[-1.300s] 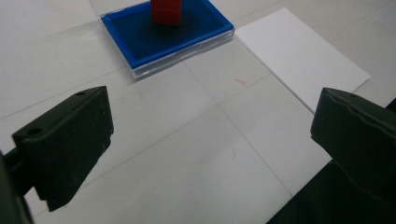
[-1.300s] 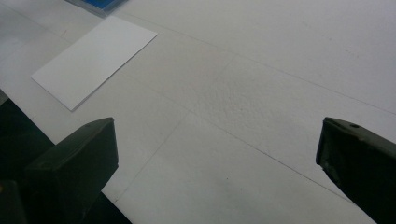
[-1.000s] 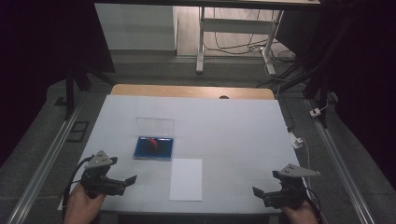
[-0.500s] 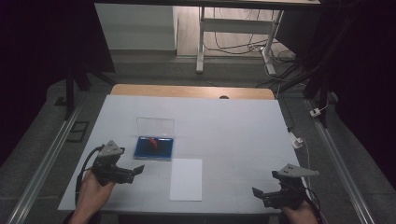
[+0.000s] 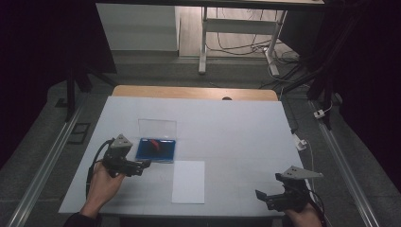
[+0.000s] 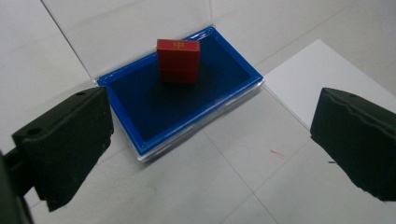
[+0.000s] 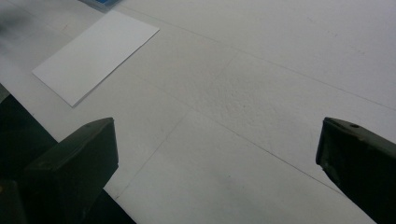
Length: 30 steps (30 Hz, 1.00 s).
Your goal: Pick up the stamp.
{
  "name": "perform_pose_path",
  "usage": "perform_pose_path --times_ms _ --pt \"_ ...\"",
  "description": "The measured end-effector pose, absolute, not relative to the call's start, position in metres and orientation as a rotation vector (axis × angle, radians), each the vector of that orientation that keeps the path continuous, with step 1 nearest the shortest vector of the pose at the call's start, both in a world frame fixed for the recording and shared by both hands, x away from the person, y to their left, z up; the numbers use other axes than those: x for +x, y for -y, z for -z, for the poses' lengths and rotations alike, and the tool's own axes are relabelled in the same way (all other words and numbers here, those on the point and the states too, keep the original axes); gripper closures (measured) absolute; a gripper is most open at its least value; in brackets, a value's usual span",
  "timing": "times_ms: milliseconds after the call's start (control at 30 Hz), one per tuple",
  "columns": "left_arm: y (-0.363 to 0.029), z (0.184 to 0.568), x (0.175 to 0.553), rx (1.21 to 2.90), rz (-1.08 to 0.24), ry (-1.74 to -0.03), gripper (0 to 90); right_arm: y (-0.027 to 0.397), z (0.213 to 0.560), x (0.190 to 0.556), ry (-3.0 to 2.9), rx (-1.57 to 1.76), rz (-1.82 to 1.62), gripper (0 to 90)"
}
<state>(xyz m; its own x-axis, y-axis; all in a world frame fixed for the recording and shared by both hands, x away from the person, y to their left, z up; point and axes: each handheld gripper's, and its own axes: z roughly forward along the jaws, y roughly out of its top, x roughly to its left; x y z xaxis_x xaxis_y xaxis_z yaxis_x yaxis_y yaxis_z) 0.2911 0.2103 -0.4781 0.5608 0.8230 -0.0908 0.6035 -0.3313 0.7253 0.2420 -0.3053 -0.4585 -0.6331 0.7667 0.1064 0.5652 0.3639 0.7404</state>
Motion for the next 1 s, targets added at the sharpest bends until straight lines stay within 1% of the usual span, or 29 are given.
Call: perform_pose_path --times_ms 400,567,867,1000 --pt "-0.199 0.481 0.32 2.074 -0.403 -1.151 0.0 0.305 0.459 0.242 -2.378 1.179 -1.122 0.0" --pt "-0.195 0.484 0.331 2.083 -0.381 -1.147 0.1 0.305 0.459 0.242 -2.379 1.177 -1.12 0.0" --pt "-0.187 0.494 0.35 2.137 -0.364 -1.15 0.0 0.305 0.459 0.242 -2.38 1.177 -1.118 0.0" --pt "-0.183 0.497 0.356 2.174 -0.384 -1.143 0.5 0.305 0.459 0.242 -2.381 1.177 -1.116 0.0"
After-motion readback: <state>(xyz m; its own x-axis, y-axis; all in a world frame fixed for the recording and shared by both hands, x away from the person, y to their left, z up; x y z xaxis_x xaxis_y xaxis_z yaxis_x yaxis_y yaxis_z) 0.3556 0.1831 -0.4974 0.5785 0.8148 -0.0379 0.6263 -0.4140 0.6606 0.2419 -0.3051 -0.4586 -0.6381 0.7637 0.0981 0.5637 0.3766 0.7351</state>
